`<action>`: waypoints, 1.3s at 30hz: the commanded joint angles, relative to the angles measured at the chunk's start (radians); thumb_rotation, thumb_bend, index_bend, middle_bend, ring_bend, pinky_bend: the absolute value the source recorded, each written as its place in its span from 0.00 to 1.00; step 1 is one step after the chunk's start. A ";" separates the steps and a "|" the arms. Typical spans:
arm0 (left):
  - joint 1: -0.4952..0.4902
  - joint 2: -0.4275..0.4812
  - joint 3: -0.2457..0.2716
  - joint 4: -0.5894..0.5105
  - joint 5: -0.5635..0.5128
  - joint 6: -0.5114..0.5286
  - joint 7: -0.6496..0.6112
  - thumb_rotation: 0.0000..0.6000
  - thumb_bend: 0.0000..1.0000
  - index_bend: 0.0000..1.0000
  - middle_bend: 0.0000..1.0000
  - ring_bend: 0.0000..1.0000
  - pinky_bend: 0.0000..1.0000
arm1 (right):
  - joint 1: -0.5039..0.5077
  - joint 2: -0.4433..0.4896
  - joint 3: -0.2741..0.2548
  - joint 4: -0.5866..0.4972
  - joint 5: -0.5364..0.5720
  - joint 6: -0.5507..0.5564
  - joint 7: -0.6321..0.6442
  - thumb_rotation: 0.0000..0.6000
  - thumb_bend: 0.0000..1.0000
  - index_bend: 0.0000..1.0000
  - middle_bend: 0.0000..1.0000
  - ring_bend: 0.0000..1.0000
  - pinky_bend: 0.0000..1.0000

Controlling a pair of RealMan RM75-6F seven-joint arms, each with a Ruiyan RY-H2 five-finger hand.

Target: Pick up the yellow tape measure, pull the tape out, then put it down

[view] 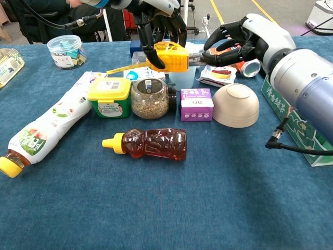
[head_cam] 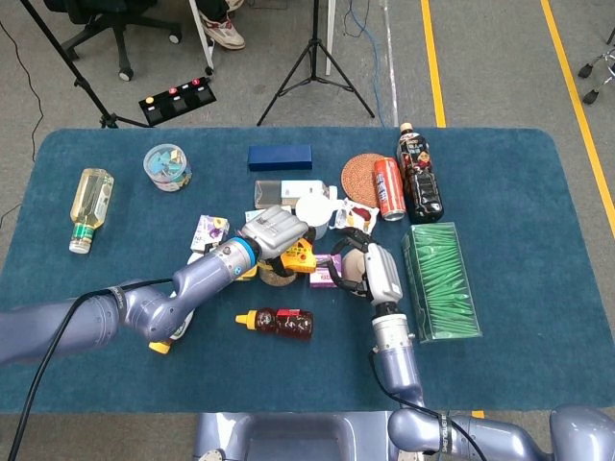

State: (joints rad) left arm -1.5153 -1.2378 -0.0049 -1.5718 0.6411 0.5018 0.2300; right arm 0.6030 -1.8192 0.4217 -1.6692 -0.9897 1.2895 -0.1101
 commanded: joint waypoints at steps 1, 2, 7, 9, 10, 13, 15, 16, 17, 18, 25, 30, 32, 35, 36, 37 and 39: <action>0.000 0.000 0.001 0.000 0.000 0.000 0.000 1.00 0.30 0.61 0.49 0.47 0.49 | 0.000 0.000 -0.001 0.001 0.001 -0.003 0.000 1.00 0.55 0.50 0.28 0.24 0.21; 0.000 -0.001 0.001 0.001 0.001 0.000 0.000 1.00 0.30 0.61 0.49 0.47 0.49 | 0.000 0.001 -0.001 0.000 0.002 -0.004 -0.001 1.00 0.55 0.51 0.28 0.24 0.21; -0.001 -0.006 -0.003 0.008 0.004 0.010 0.002 1.00 0.30 0.61 0.49 0.47 0.49 | 0.001 0.002 -0.002 0.000 0.005 -0.011 -0.004 1.00 0.57 0.51 0.28 0.24 0.22; 0.000 -0.008 -0.004 0.008 0.007 0.015 0.004 1.00 0.30 0.61 0.49 0.47 0.49 | 0.001 0.003 -0.001 0.001 0.006 -0.012 -0.004 1.00 0.58 0.52 0.29 0.25 0.22; -0.001 -0.009 -0.005 0.009 0.009 0.017 0.007 1.00 0.30 0.61 0.49 0.47 0.49 | 0.001 0.002 0.000 0.002 0.006 -0.011 -0.004 1.00 0.58 0.53 0.29 0.25 0.22; -0.001 -0.010 -0.006 0.006 0.010 0.019 0.009 1.00 0.30 0.61 0.49 0.47 0.49 | -0.001 0.002 0.001 0.007 0.005 -0.007 -0.004 1.00 0.60 0.54 0.30 0.25 0.23; -0.001 -0.009 -0.005 0.006 0.010 0.020 0.011 1.00 0.30 0.61 0.49 0.47 0.49 | -0.002 0.003 0.003 0.009 0.007 -0.006 -0.004 1.00 0.60 0.54 0.30 0.25 0.23; -0.001 -0.008 -0.004 0.006 0.010 0.020 0.012 1.00 0.30 0.61 0.49 0.47 0.49 | -0.003 0.004 0.004 0.010 0.008 -0.006 -0.003 1.00 0.60 0.54 0.30 0.25 0.23; 0.000 -0.007 -0.004 0.006 0.009 0.020 0.012 1.00 0.30 0.61 0.49 0.47 0.49 | -0.004 0.005 0.005 0.010 0.008 -0.006 -0.001 1.00 0.61 0.54 0.30 0.26 0.23; 0.000 -0.006 -0.004 0.006 0.008 0.020 0.012 1.00 0.30 0.61 0.49 0.47 0.49 | -0.005 0.006 0.005 0.010 0.008 -0.006 0.000 1.00 0.61 0.54 0.30 0.26 0.23; 0.005 0.004 0.001 0.003 0.006 0.021 0.015 1.00 0.30 0.61 0.49 0.47 0.49 | -0.010 0.013 0.003 0.011 0.009 -0.012 0.008 1.00 0.67 0.54 0.30 0.26 0.23; 0.008 0.008 -0.002 0.001 0.005 0.023 0.013 1.00 0.30 0.61 0.49 0.47 0.49 | -0.011 0.017 0.002 0.008 0.011 -0.017 0.008 1.00 0.72 0.54 0.30 0.26 0.23; 0.007 0.008 -0.002 0.000 0.007 0.023 0.015 1.00 0.30 0.61 0.49 0.47 0.49 | -0.010 0.018 0.002 0.007 0.012 -0.018 0.006 1.00 0.74 0.55 0.31 0.26 0.23; 0.007 0.008 -0.002 -0.001 0.009 0.023 0.018 1.00 0.30 0.61 0.49 0.47 0.49 | -0.011 0.021 0.004 0.005 0.021 -0.022 0.003 1.00 0.79 0.55 0.31 0.26 0.23; 0.007 0.009 -0.001 -0.002 0.009 0.023 0.018 1.00 0.30 0.61 0.49 0.47 0.49 | -0.011 0.021 0.005 0.005 0.023 -0.021 0.003 1.00 0.80 0.55 0.31 0.26 0.23; 0.008 0.009 -0.001 -0.002 0.008 0.024 0.018 1.00 0.30 0.61 0.49 0.47 0.49 | -0.012 0.022 0.008 0.003 0.027 -0.021 0.002 1.00 0.82 0.56 0.32 0.26 0.24; 0.009 0.010 0.000 -0.002 0.007 0.023 0.019 1.00 0.30 0.61 0.49 0.47 0.49 | -0.012 0.024 0.010 0.001 0.031 -0.021 0.000 1.00 0.84 0.56 0.32 0.26 0.24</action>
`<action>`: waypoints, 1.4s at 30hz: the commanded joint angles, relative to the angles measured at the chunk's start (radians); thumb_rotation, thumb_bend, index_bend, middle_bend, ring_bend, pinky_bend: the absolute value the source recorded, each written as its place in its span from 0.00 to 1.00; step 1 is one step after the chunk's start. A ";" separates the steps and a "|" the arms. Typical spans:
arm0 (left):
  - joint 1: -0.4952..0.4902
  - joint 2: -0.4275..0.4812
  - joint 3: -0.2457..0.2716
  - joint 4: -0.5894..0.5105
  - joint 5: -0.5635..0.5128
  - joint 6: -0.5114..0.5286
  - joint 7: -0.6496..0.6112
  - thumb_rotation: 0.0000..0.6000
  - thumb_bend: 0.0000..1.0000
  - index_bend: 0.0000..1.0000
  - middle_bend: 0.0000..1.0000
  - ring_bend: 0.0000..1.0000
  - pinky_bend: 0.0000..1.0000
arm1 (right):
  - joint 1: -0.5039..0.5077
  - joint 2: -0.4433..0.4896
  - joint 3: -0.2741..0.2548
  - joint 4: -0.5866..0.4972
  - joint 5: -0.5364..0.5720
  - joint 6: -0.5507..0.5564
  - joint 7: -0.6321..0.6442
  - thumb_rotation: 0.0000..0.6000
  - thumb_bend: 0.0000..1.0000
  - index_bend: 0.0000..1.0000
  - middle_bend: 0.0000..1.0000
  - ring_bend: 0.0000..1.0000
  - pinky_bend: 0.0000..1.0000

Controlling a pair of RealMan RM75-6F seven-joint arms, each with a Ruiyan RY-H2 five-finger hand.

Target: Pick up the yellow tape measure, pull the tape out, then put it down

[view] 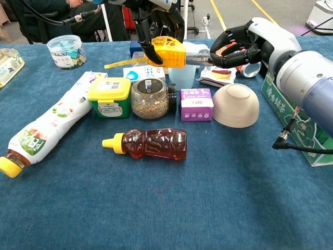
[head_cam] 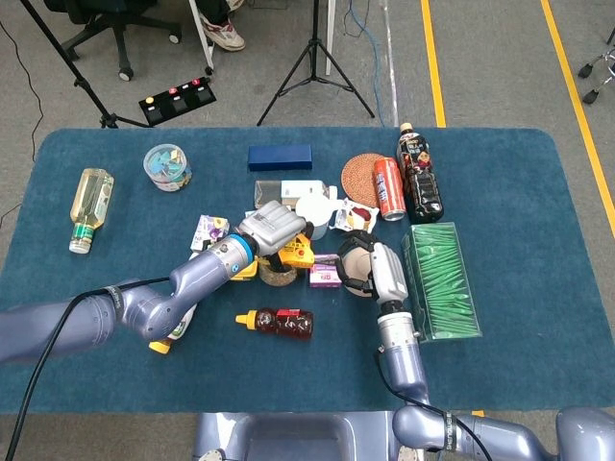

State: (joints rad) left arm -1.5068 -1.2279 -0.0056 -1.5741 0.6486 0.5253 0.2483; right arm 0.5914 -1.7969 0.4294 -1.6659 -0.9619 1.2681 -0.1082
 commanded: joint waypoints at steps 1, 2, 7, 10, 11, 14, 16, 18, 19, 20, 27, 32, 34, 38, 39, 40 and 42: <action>0.001 0.001 0.001 0.000 -0.001 0.000 0.001 1.00 0.30 0.61 0.49 0.47 0.49 | -0.001 0.002 0.004 -0.003 0.005 0.001 -0.002 1.00 0.85 0.56 0.32 0.26 0.24; 0.001 0.001 0.002 -0.001 -0.001 -0.001 0.001 1.00 0.30 0.61 0.49 0.47 0.49 | -0.002 0.003 0.005 -0.005 0.008 0.002 -0.002 1.00 0.85 0.56 0.32 0.26 0.24; 0.005 0.005 0.003 -0.008 0.003 0.002 0.003 1.00 0.30 0.61 0.49 0.47 0.49 | -0.005 0.006 0.012 -0.010 0.016 0.006 0.001 1.00 0.86 0.57 0.32 0.27 0.24; 0.008 0.010 0.004 -0.013 0.004 0.004 0.004 1.00 0.30 0.61 0.49 0.47 0.49 | -0.007 0.011 0.016 -0.012 0.020 0.008 0.004 1.00 0.86 0.57 0.33 0.27 0.24; 0.009 0.013 0.004 -0.015 0.004 0.005 0.003 1.00 0.30 0.61 0.49 0.47 0.49 | -0.009 0.013 0.018 -0.014 0.021 0.008 0.006 1.00 0.86 0.57 0.33 0.27 0.25; 0.015 0.021 0.007 -0.021 0.007 0.009 0.004 1.00 0.30 0.61 0.49 0.47 0.49 | -0.016 0.022 0.020 -0.017 0.023 0.012 0.011 1.00 0.87 0.57 0.33 0.27 0.25; 0.020 0.028 0.010 -0.024 0.011 0.016 0.006 1.00 0.30 0.61 0.49 0.47 0.49 | -0.020 0.028 0.020 -0.019 0.024 0.014 0.013 1.00 0.87 0.57 0.33 0.27 0.25; 0.030 0.037 0.013 -0.031 0.017 0.029 0.010 1.00 0.30 0.61 0.49 0.47 0.49 | -0.026 0.037 0.021 -0.024 0.023 0.017 0.016 1.00 0.88 0.57 0.33 0.27 0.25; 0.034 0.041 0.014 -0.035 0.020 0.035 0.011 1.00 0.30 0.61 0.49 0.47 0.49 | -0.028 0.040 0.021 -0.027 0.023 0.018 0.018 1.00 0.88 0.57 0.33 0.27 0.25; 0.038 0.044 0.015 -0.038 0.022 0.038 0.011 1.00 0.30 0.61 0.49 0.47 0.49 | -0.030 0.043 0.021 -0.029 0.022 0.019 0.019 1.00 0.88 0.57 0.33 0.27 0.25; 0.077 0.075 0.023 -0.070 0.045 0.067 0.010 1.00 0.30 0.61 0.49 0.47 0.49 | -0.045 0.064 0.017 -0.049 0.015 0.032 0.022 1.00 0.89 0.58 0.33 0.28 0.26; 0.104 0.094 0.026 -0.086 0.062 0.080 0.006 1.00 0.30 0.61 0.49 0.47 0.49 | -0.054 0.074 0.015 -0.059 0.012 0.041 0.023 1.00 0.90 0.59 0.33 0.28 0.26; 0.116 0.103 0.025 -0.091 0.068 0.086 0.001 1.00 0.30 0.61 0.49 0.47 0.49 | -0.056 0.078 0.015 -0.062 0.011 0.044 0.024 1.00 0.90 0.60 0.34 0.29 0.26; 0.140 0.122 0.021 -0.100 0.084 0.091 -0.008 1.00 0.30 0.61 0.49 0.47 0.49 | -0.060 0.082 0.013 -0.066 0.008 0.049 0.024 1.00 0.90 0.60 0.34 0.29 0.27; 0.145 0.127 0.019 -0.103 0.088 0.091 -0.010 1.00 0.30 0.61 0.49 0.47 0.49 | -0.061 0.084 0.013 -0.066 0.008 0.050 0.023 1.00 0.90 0.61 0.34 0.29 0.27; 0.149 0.130 0.019 -0.104 0.090 0.091 -0.011 1.00 0.30 0.61 0.49 0.47 0.49 | -0.062 0.085 0.013 -0.067 0.008 0.050 0.023 1.00 0.90 0.61 0.34 0.29 0.27; 0.157 0.138 0.020 -0.106 0.094 0.091 -0.014 1.00 0.30 0.61 0.49 0.47 0.49 | -0.065 0.088 0.013 -0.069 0.009 0.052 0.024 1.00 0.90 0.61 0.34 0.29 0.27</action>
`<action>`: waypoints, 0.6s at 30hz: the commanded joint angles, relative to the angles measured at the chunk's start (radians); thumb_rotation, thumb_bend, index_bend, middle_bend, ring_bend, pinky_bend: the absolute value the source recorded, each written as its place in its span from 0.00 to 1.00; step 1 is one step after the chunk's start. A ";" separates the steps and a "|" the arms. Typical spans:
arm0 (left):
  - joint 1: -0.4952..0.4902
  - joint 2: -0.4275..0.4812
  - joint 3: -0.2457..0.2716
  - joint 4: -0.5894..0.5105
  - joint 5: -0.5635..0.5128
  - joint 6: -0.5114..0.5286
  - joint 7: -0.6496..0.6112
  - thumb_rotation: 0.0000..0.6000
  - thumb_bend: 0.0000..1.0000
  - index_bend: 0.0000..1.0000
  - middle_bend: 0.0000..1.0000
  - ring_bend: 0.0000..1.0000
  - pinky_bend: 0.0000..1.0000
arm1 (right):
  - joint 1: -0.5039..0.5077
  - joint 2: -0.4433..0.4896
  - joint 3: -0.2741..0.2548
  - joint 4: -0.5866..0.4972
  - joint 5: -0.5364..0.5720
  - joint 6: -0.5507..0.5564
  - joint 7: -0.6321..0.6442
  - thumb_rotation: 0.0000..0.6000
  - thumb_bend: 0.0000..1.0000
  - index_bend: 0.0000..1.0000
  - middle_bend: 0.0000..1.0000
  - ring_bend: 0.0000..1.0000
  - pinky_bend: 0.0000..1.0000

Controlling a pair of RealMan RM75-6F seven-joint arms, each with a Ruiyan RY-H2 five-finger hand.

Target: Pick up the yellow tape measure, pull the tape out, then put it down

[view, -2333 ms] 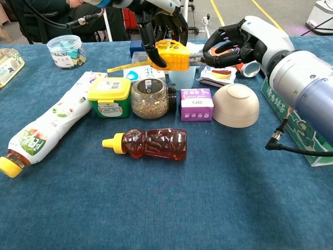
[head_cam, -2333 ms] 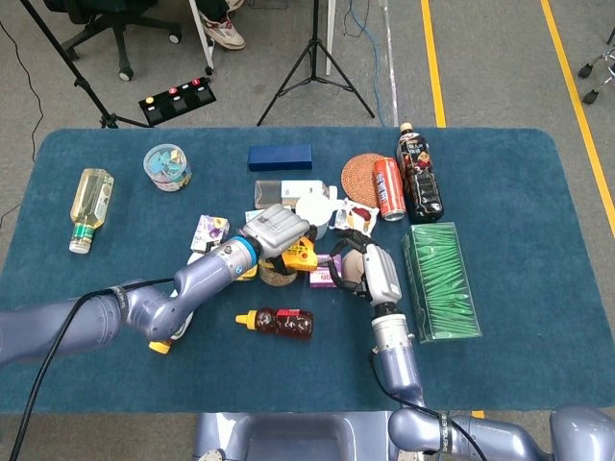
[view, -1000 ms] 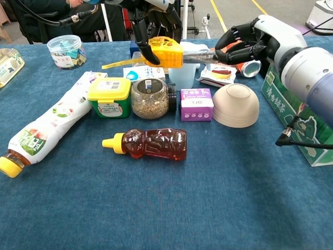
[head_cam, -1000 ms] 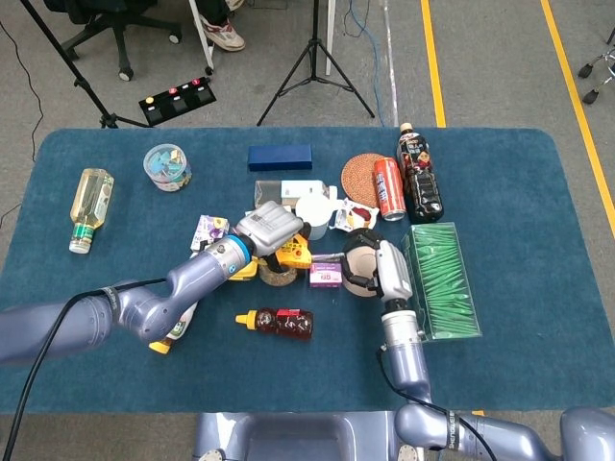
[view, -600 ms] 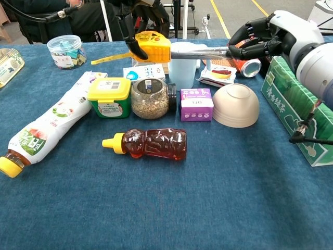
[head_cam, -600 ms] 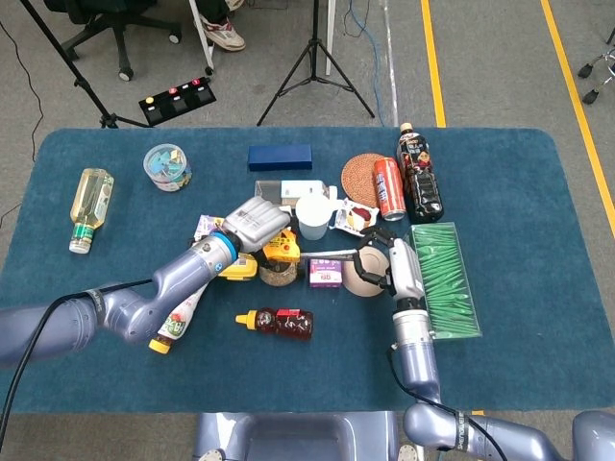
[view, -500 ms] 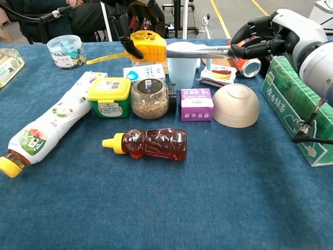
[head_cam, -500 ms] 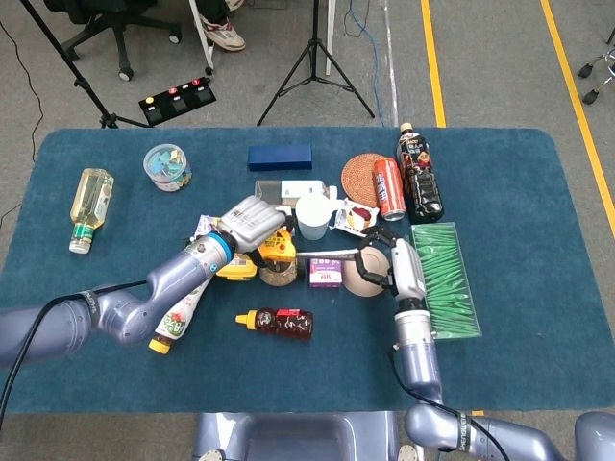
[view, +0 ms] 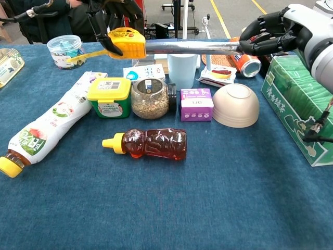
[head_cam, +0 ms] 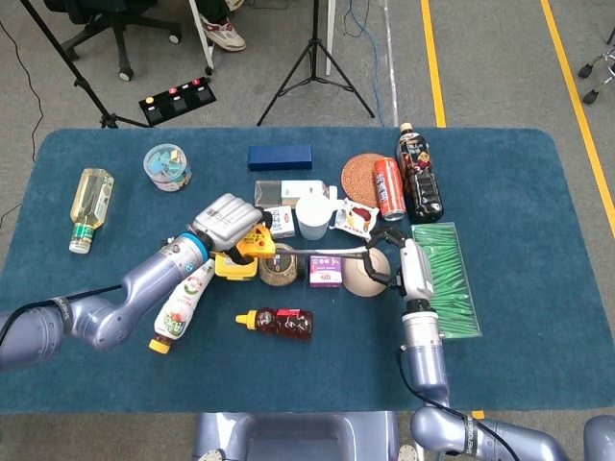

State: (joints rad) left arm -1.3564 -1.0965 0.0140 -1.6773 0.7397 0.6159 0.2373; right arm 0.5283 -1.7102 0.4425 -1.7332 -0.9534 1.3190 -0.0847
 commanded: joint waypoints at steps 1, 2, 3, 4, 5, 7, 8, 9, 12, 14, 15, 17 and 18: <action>0.010 0.009 0.000 -0.004 0.005 0.000 -0.004 1.00 0.30 0.61 0.49 0.47 0.49 | -0.003 0.003 0.000 -0.003 0.000 0.002 0.001 1.00 0.90 0.61 0.34 0.29 0.27; 0.014 0.013 0.000 -0.004 0.007 -0.001 -0.005 1.00 0.30 0.61 0.49 0.47 0.49 | -0.004 0.005 0.000 -0.004 -0.001 0.004 0.002 1.00 0.90 0.61 0.34 0.29 0.27; 0.018 0.016 0.001 -0.005 0.009 -0.001 -0.005 1.00 0.30 0.61 0.49 0.47 0.49 | -0.005 0.007 -0.001 -0.005 -0.002 0.004 0.002 1.00 0.90 0.61 0.34 0.29 0.27; 0.022 0.019 0.002 -0.007 0.011 0.000 -0.006 1.00 0.30 0.61 0.49 0.47 0.49 | -0.007 0.009 -0.001 -0.007 -0.003 0.005 0.002 1.00 0.91 0.61 0.34 0.29 0.27; 0.029 0.024 0.002 -0.010 0.017 0.002 -0.006 1.00 0.30 0.61 0.49 0.47 0.49 | -0.009 0.013 -0.001 -0.008 -0.004 0.006 0.003 1.00 0.91 0.61 0.34 0.29 0.27; 0.043 0.033 0.003 -0.014 0.027 0.004 -0.007 1.00 0.30 0.61 0.49 0.47 0.49 | -0.013 0.021 0.000 -0.009 -0.006 0.008 0.006 1.00 0.91 0.61 0.34 0.30 0.27; 0.048 0.036 0.004 -0.015 0.029 0.003 -0.008 1.00 0.30 0.61 0.49 0.47 0.49 | -0.015 0.025 0.001 -0.009 -0.007 0.009 0.007 1.00 0.91 0.61 0.34 0.30 0.27; 0.054 0.040 0.006 -0.015 0.031 0.001 -0.009 1.00 0.30 0.61 0.49 0.47 0.49 | -0.016 0.028 0.002 -0.008 -0.008 0.010 0.009 1.00 0.91 0.61 0.34 0.30 0.27; 0.066 0.049 0.007 -0.014 0.034 -0.005 -0.014 1.00 0.30 0.61 0.49 0.47 0.49 | -0.021 0.036 0.004 -0.009 -0.008 0.011 0.015 1.00 0.91 0.61 0.35 0.30 0.27; 0.075 0.058 0.011 -0.013 0.035 -0.010 -0.018 1.00 0.30 0.61 0.49 0.47 0.49 | -0.025 0.041 0.004 -0.008 -0.009 0.012 0.018 1.00 0.91 0.61 0.35 0.30 0.27; 0.079 0.062 0.011 -0.013 0.036 -0.012 -0.020 1.00 0.30 0.61 0.49 0.47 0.49 | -0.026 0.044 0.004 -0.008 -0.009 0.012 0.020 1.00 0.91 0.61 0.35 0.30 0.27; 0.089 0.071 0.012 -0.012 0.042 -0.017 -0.025 1.00 0.30 0.61 0.49 0.47 0.49 | -0.029 0.050 0.005 -0.006 -0.009 0.010 0.024 1.00 0.91 0.61 0.35 0.30 0.28; 0.094 0.074 0.011 -0.011 0.045 -0.020 -0.027 1.00 0.30 0.61 0.49 0.47 0.49 | -0.030 0.053 0.006 -0.005 -0.009 0.009 0.027 1.00 0.91 0.61 0.35 0.30 0.28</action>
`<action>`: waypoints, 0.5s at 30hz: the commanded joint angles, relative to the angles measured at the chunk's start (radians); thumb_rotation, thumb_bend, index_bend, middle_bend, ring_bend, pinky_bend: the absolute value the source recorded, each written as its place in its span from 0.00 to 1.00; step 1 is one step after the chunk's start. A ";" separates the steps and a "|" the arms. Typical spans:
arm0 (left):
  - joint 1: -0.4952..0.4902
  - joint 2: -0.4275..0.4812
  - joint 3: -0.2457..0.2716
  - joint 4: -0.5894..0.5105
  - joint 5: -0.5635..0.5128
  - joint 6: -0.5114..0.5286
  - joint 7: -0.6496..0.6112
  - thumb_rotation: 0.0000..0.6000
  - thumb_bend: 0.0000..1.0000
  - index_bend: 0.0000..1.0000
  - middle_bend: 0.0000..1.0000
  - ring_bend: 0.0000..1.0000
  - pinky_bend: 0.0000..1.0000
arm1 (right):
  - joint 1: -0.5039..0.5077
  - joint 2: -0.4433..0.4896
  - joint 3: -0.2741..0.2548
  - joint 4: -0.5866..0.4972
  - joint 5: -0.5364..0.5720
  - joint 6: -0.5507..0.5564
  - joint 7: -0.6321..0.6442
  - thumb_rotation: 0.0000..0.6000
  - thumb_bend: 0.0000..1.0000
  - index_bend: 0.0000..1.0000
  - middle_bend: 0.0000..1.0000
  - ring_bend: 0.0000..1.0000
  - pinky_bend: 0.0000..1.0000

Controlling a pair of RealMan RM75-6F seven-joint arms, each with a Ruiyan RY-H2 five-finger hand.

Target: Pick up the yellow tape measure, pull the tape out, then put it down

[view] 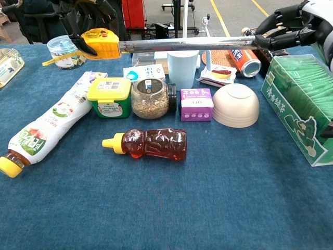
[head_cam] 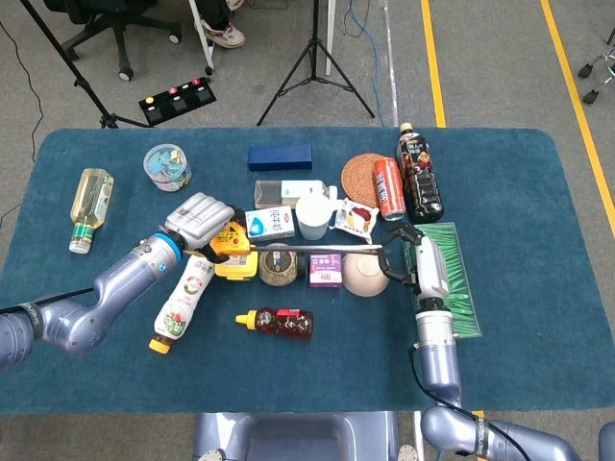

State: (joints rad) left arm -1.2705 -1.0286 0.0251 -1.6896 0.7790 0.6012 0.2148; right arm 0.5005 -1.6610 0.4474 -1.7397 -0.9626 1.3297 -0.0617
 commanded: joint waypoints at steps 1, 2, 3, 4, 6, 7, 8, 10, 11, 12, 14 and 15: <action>0.012 0.010 0.000 0.002 0.008 -0.008 -0.007 1.00 0.30 0.61 0.49 0.47 0.49 | -0.003 0.006 0.002 0.001 0.000 -0.002 0.007 1.00 0.91 0.61 0.35 0.30 0.28; 0.017 0.012 -0.001 0.003 0.011 -0.010 -0.010 1.00 0.30 0.61 0.49 0.47 0.49 | -0.005 0.008 0.002 0.002 0.001 -0.002 0.009 1.00 0.91 0.61 0.35 0.30 0.28; 0.020 0.014 -0.001 0.004 0.012 -0.011 -0.011 1.00 0.30 0.61 0.49 0.47 0.49 | -0.005 0.010 0.002 0.002 0.001 -0.003 0.010 1.00 0.91 0.61 0.35 0.30 0.28; 0.024 0.016 -0.001 0.005 0.013 -0.012 -0.013 1.00 0.30 0.61 0.49 0.47 0.49 | -0.007 0.013 0.003 0.003 0.001 -0.003 0.011 1.00 0.91 0.61 0.35 0.30 0.28; 0.032 0.021 0.000 0.007 0.015 -0.018 -0.017 1.00 0.30 0.61 0.49 0.47 0.49 | -0.009 0.018 0.004 0.003 0.001 -0.002 0.014 1.00 0.91 0.61 0.35 0.30 0.28; 0.037 0.023 0.001 0.010 0.016 -0.021 -0.020 1.00 0.30 0.61 0.49 0.47 0.49 | -0.010 0.020 0.005 0.002 0.000 -0.002 0.017 1.00 0.91 0.61 0.35 0.30 0.28; 0.041 0.026 0.001 0.012 0.017 -0.023 -0.022 1.00 0.30 0.61 0.49 0.47 0.49 | -0.011 0.022 0.006 0.003 0.000 -0.002 0.018 1.00 0.91 0.61 0.35 0.30 0.28; 0.049 0.029 0.001 0.018 0.019 -0.029 -0.027 1.00 0.30 0.61 0.49 0.47 0.49 | -0.013 0.026 0.008 0.004 0.001 -0.002 0.021 1.00 0.91 0.61 0.35 0.30 0.28; 0.052 0.030 0.002 0.021 0.019 -0.033 -0.027 1.00 0.30 0.61 0.49 0.47 0.49 | -0.013 0.028 0.008 0.006 0.001 -0.002 0.022 1.00 0.91 0.61 0.35 0.30 0.28; 0.055 0.032 0.003 0.024 0.020 -0.036 -0.028 1.00 0.30 0.61 0.49 0.47 0.49 | -0.014 0.031 0.008 0.007 0.002 -0.002 0.023 1.00 0.91 0.61 0.35 0.30 0.28; 0.059 0.035 0.004 0.028 0.019 -0.040 -0.028 1.00 0.30 0.61 0.49 0.47 0.49 | -0.015 0.034 0.009 0.008 0.003 -0.003 0.025 1.00 0.91 0.61 0.35 0.30 0.28; 0.062 0.038 0.005 0.030 0.019 -0.043 -0.029 1.00 0.30 0.61 0.49 0.47 0.49 | -0.016 0.036 0.010 0.008 0.004 -0.004 0.026 1.00 0.91 0.61 0.35 0.30 0.28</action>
State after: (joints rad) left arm -1.2096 -0.9919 0.0295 -1.6602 0.7982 0.5586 0.1864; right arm 0.4848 -1.6257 0.4566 -1.7317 -0.9593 1.3259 -0.0359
